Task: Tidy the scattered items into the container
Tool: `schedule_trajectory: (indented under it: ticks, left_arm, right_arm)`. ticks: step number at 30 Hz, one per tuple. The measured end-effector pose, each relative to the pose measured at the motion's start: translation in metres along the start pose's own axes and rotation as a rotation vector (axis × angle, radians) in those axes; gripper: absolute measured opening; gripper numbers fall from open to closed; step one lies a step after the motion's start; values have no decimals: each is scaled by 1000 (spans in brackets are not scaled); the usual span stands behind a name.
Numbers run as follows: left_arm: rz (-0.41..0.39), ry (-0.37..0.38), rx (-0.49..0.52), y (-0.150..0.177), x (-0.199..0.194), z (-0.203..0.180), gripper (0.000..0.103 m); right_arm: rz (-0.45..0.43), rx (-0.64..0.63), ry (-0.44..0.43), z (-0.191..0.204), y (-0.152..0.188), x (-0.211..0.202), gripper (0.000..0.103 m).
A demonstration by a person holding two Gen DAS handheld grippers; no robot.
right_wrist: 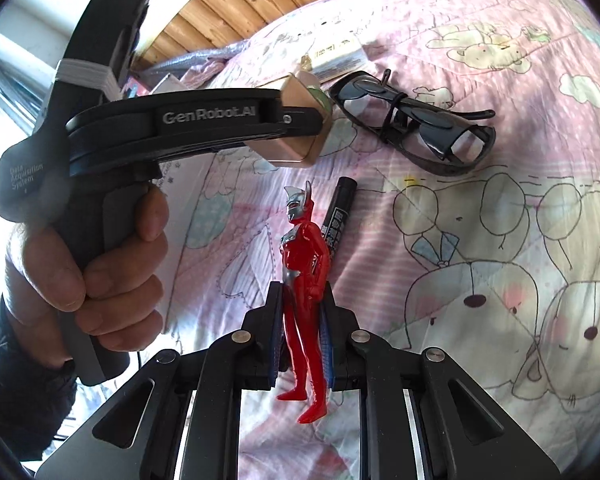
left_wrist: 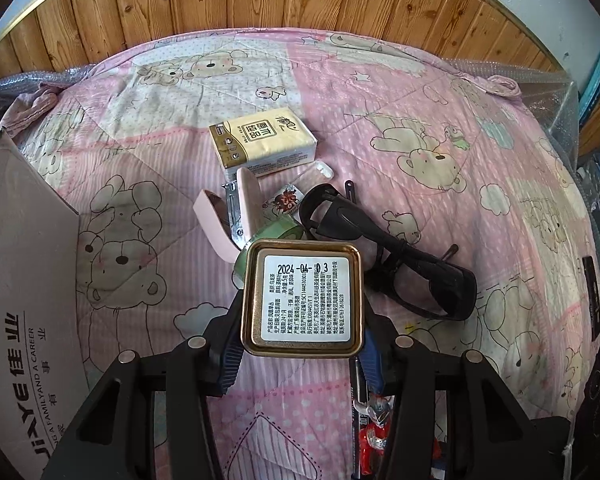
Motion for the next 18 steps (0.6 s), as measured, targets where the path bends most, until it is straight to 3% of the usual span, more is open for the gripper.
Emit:
schedule_trajectory:
  ticks: [18]
  left_arm:
    - [-130,10,-3,16,-104,0,50]
  right_arm:
    - [-80,46,30,42,20,-50,17]
Point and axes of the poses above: each gripper's, at about its wrist camera, not at the fingertips, and x roughly the way its jaws point, z to its left, y to its underside, the point moved 10 cm from there along x, roughly the way its jaws point, and after that the axes turned 3 degrees about -x, right-handed, at the moved point
